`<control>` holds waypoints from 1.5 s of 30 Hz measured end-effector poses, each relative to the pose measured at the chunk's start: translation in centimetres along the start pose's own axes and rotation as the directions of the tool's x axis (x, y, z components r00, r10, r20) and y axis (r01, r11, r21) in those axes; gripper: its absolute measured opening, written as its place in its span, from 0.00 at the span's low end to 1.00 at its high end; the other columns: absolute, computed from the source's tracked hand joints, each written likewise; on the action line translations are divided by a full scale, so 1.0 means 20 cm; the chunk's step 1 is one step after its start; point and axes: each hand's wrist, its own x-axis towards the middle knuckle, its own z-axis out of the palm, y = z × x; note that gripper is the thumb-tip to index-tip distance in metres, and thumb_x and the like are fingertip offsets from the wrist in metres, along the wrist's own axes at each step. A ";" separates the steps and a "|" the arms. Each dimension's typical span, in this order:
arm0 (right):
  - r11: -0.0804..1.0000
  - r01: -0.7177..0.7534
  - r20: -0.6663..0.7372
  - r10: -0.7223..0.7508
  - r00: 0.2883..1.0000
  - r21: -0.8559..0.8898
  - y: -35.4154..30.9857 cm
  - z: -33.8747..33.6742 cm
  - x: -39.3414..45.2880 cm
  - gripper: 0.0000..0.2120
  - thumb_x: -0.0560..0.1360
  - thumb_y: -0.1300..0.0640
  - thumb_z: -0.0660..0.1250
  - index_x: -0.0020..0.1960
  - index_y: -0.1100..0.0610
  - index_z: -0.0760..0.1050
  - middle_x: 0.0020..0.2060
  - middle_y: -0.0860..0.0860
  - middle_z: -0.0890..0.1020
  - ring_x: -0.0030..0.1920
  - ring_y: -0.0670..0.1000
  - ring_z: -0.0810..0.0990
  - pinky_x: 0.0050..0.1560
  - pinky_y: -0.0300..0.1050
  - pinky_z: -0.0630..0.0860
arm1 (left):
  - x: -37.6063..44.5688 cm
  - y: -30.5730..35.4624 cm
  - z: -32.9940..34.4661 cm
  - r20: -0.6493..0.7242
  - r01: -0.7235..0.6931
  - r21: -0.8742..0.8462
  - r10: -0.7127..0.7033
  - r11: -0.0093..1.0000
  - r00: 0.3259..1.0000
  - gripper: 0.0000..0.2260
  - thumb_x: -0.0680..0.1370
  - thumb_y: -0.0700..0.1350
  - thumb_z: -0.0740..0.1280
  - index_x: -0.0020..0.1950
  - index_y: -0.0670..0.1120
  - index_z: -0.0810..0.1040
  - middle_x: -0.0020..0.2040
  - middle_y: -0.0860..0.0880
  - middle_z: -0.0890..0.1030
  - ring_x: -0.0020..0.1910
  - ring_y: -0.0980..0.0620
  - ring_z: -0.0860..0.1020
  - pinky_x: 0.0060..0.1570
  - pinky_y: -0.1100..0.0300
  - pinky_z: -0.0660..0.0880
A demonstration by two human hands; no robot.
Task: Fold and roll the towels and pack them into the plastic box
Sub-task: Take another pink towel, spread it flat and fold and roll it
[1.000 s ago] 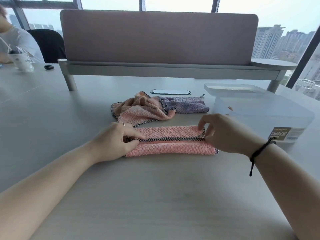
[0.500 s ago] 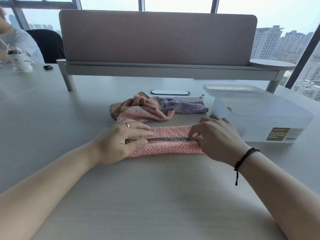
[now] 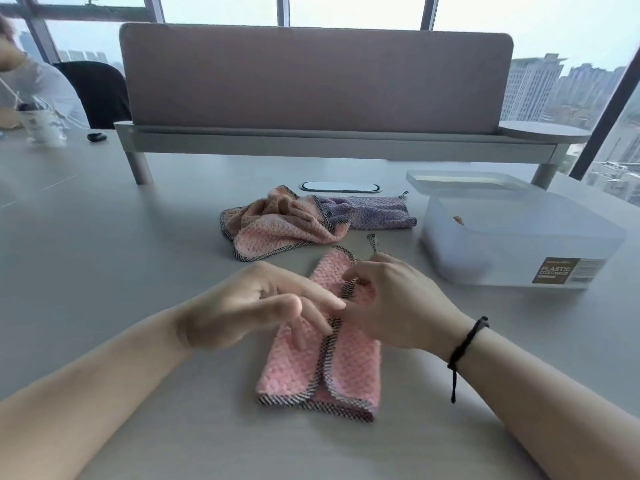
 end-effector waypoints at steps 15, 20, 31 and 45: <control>0.945 0.325 0.435 -0.301 0.849 0.021 0.03 -0.01 -0.04 0.60 0.58 0.17 0.52 0.80 0.44 0.37 0.79 0.39 0.40 0.76 0.37 0.34 0.78 0.52 0.37 | 0.05 -0.15 -0.01 -0.002 0.187 0.710 -0.264 0.678 0.964 0.40 0.74 0.73 0.56 0.81 0.58 0.47 0.80 0.62 0.46 0.76 0.69 0.39 0.74 0.67 0.38; 0.938 0.345 0.471 -0.291 0.833 -0.031 0.03 -0.02 -0.07 0.62 0.56 0.16 0.50 0.79 0.45 0.33 0.77 0.38 0.35 0.75 0.38 0.29 0.78 0.52 0.34 | 0.05 -0.15 -0.02 -0.057 0.280 0.776 -0.379 0.565 0.923 0.45 0.70 0.77 0.49 0.81 0.56 0.41 0.81 0.59 0.42 0.77 0.63 0.37 0.77 0.58 0.38; 0.945 0.267 0.054 -0.282 0.958 0.190 0.08 -0.01 -0.02 0.54 0.63 0.16 0.45 0.80 0.46 0.54 0.78 0.43 0.59 0.77 0.41 0.54 0.78 0.53 0.52 | 0.04 -0.15 -0.02 -0.086 0.315 0.745 -0.383 0.589 0.920 0.45 0.67 0.79 0.51 0.79 0.62 0.43 0.81 0.59 0.42 0.79 0.59 0.39 0.77 0.57 0.39; 0.981 0.180 0.319 -0.148 0.936 -0.073 0.08 0.06 0.07 0.55 0.63 0.16 0.45 0.81 0.47 0.41 0.80 0.41 0.42 0.78 0.41 0.38 0.78 0.57 0.39 | 0.06 -0.15 -0.01 -0.099 0.348 0.735 -0.416 0.582 0.904 0.46 0.66 0.80 0.55 0.79 0.65 0.42 0.81 0.57 0.40 0.79 0.57 0.39 0.78 0.54 0.40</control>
